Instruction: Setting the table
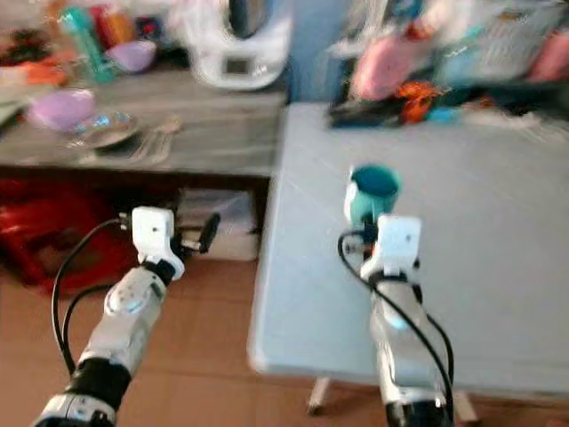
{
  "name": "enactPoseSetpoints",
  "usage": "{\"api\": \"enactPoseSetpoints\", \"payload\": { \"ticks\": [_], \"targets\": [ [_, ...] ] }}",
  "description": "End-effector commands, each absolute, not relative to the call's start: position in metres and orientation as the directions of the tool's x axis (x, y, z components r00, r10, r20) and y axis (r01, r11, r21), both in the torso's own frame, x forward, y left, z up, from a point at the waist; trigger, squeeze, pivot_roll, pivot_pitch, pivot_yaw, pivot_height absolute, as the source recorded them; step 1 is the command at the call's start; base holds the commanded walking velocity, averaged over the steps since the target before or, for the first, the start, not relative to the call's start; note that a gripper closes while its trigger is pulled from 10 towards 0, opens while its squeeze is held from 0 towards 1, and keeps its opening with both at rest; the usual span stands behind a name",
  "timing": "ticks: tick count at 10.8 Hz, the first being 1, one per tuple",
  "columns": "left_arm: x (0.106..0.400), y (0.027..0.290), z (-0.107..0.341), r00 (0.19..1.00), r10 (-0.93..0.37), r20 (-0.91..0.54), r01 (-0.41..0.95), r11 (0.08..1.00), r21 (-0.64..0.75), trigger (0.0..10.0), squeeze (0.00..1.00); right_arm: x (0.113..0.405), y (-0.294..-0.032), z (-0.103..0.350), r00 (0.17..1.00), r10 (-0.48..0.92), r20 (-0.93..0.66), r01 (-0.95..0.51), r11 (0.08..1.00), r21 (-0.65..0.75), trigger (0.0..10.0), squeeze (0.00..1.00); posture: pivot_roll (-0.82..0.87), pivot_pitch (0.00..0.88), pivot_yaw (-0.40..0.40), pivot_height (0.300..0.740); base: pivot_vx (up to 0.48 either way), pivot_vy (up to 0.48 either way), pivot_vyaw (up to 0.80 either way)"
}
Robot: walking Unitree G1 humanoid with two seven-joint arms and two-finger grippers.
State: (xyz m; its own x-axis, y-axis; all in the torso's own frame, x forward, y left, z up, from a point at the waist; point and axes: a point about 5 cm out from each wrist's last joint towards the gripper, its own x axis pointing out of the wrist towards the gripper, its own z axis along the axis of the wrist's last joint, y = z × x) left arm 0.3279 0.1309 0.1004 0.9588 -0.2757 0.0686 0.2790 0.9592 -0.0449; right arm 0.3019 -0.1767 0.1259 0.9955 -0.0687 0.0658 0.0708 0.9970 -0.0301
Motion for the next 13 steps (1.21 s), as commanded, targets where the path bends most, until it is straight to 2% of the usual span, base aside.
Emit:
{"api": "enactPoseSetpoints", "payload": {
  "ticks": [1,13],
  "targets": [
    [0.329,0.126,0.103,0.950,-0.304,0.074,0.307,0.951,-0.036,10.0,0.00,0.299,-0.180,0.123,0.994,-0.090,0.059,0.092,0.995,-0.025,10.0,0.00,0.00,0.000,0.038,0.740,0.000,0.480,0.00],
    [0.328,0.111,0.105,0.941,-0.317,0.122,0.325,0.944,-0.056,10.0,0.00,0.298,-0.181,0.124,0.994,-0.080,0.071,0.084,0.995,-0.049,10.0,0.00,-0.04,0.000,0.032,0.740,0.000,0.480,0.00]
  ]
}}
